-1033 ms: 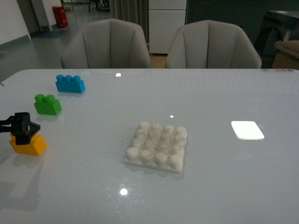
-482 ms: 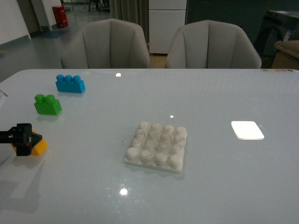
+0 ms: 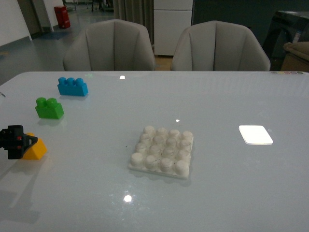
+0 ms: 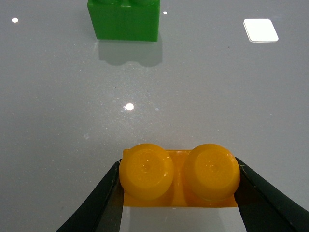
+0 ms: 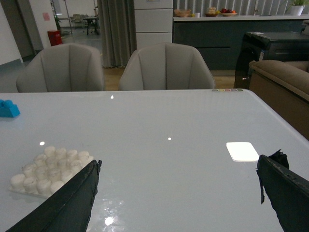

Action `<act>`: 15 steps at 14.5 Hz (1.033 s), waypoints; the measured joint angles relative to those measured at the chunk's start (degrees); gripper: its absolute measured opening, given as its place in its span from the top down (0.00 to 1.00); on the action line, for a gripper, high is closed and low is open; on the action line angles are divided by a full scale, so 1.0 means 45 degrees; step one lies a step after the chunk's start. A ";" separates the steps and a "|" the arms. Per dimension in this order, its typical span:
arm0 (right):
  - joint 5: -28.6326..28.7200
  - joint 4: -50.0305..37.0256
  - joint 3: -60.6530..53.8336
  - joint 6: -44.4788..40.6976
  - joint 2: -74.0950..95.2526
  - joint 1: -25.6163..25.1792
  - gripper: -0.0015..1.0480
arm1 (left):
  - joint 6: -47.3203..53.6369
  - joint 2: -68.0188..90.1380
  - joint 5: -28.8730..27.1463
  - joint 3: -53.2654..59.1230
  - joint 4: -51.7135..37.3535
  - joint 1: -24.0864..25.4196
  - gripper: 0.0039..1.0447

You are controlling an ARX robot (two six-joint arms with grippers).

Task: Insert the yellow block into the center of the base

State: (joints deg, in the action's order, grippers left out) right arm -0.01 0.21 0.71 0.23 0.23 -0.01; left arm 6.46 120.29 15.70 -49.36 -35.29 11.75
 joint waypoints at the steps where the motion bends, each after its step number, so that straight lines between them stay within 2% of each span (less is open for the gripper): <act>1: 0.0000 -0.0005 0.0000 -0.0005 0.0000 0.0000 0.06 | -0.0296 -0.0306 0.0083 0.0238 0.0019 -0.0107 0.44; 4: 0.0000 -0.0005 0.0000 -0.0005 0.0000 0.0000 0.06 | -0.0806 -0.2069 -0.0801 0.0947 0.0282 -0.0947 0.44; 7: 0.0000 0.0000 0.0000 0.0000 0.0000 0.0000 0.06 | -0.1967 -0.5396 -0.2399 0.3249 0.0636 -0.2875 0.45; 8: 0.0000 -0.0005 0.0000 0.0000 0.0000 0.0000 0.06 | -0.2288 -0.6178 -0.3463 0.3793 0.0578 -0.4376 0.45; 10: 0.0000 0.0000 0.0000 -0.0005 0.0000 0.0000 0.06 | -0.2453 -0.5571 -0.4138 0.3565 0.0311 -0.5673 0.45; 15: 0.0000 -0.0005 0.0000 -0.0005 0.0000 0.0000 0.06 | -0.3060 -0.2841 -0.5644 0.1088 0.0102 -0.8621 0.45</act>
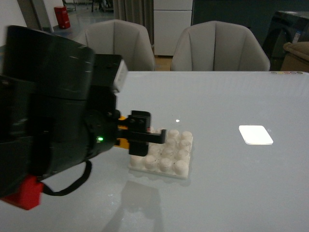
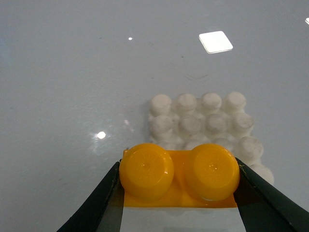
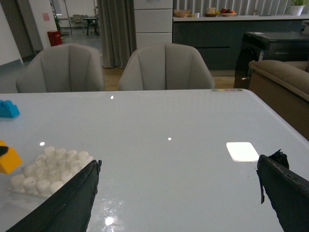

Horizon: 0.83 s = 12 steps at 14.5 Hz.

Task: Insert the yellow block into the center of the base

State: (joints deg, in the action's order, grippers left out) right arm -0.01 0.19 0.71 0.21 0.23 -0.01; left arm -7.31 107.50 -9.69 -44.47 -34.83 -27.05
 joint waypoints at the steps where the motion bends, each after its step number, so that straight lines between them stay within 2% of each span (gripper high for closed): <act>1: 0.0000 0.0000 0.0000 0.0000 0.0000 0.0000 0.06 | -0.0068 0.0447 -0.0267 -0.0442 0.0068 -0.0364 0.45; 6: 0.0000 0.0000 0.0000 0.0005 0.0000 0.0000 0.06 | -0.0277 0.2361 -0.1336 -0.2584 0.0374 -0.1617 0.45; 12: 0.0000 0.0000 0.0000 0.0000 0.0000 0.0000 0.06 | -0.0019 0.3181 -0.1967 -0.2968 0.0209 -0.1855 0.45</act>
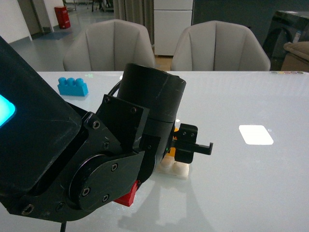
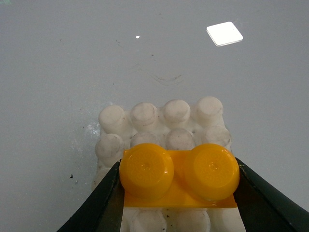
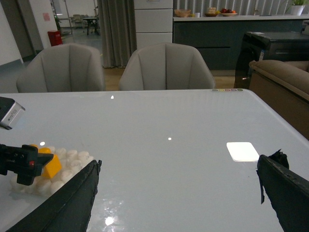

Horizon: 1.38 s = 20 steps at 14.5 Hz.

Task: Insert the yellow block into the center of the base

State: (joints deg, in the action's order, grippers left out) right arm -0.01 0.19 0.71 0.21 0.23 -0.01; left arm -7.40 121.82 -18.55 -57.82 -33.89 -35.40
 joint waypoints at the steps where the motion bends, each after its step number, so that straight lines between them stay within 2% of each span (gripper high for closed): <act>1: -0.0005 0.0000 0.0000 0.0005 0.0000 0.0000 0.06 | 0.0000 0.0015 -0.0078 0.0000 -0.0039 -0.0049 0.45; 8: 0.0000 0.0000 0.0000 0.0005 0.0000 0.0000 0.06 | -0.0369 0.0505 -0.0121 -0.0010 -0.0442 -0.0126 0.45; 20: -0.0005 0.0000 0.0000 0.0000 0.0000 0.0000 0.06 | -0.0607 0.1020 -0.0039 -0.0097 -0.0835 0.0408 0.45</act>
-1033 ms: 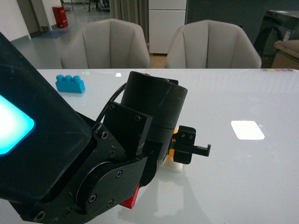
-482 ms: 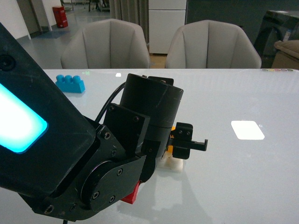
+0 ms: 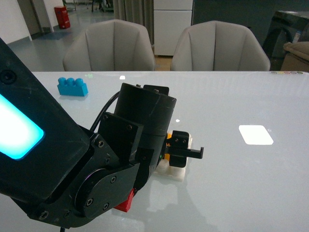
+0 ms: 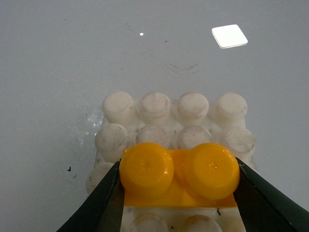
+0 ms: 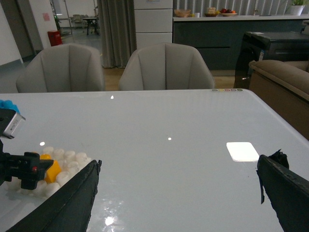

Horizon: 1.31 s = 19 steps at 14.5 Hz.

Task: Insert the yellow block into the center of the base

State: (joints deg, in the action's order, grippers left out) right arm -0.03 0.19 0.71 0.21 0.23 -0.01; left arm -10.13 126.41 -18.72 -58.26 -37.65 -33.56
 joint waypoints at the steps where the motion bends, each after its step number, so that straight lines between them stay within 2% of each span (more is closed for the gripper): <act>1: 0.0005 0.0000 0.0000 0.0000 0.0000 0.0000 0.06 | -0.0024 0.0117 0.0029 0.0000 0.0019 -0.0029 0.45; 4: 0.0005 0.0005 0.0000 0.0000 0.0000 0.0000 0.06 | -0.0112 0.0165 0.0170 0.0000 -0.0005 -0.0029 0.44; 5: 0.0000 0.0000 0.0000 0.0000 0.0000 0.0000 0.06 | -0.0107 0.0160 0.0219 0.0000 0.0015 -0.0024 0.34; 9: 0.0005 0.0000 0.0000 0.0000 0.0000 0.0000 0.06 | -0.0102 -0.0024 0.0471 0.0024 0.0185 -0.0019 0.06; 13: 0.0005 0.0000 0.0000 0.0000 0.0000 0.0000 0.06 | -0.0112 -0.1821 0.0738 0.0427 0.0194 -0.0053 0.06; 16: 0.0005 0.0000 0.0000 0.0000 0.0000 0.0000 0.06 | -0.0175 -0.3769 0.0971 0.1486 -0.0063 -0.0476 0.06; 18: 0.0005 0.0005 0.0000 0.0000 0.0000 0.0000 0.06 | -0.0180 -0.5382 0.0996 0.2676 -0.0500 -0.1030 0.06; 19: 0.0005 0.0005 0.0000 0.0000 0.0000 0.0000 0.06 | -0.0015 -0.8208 0.0408 0.4813 -0.0641 -0.1511 0.06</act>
State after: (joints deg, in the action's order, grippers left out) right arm -0.01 0.21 0.71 0.21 0.23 -0.01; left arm -10.20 89.47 -16.88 -36.60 -40.53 -40.36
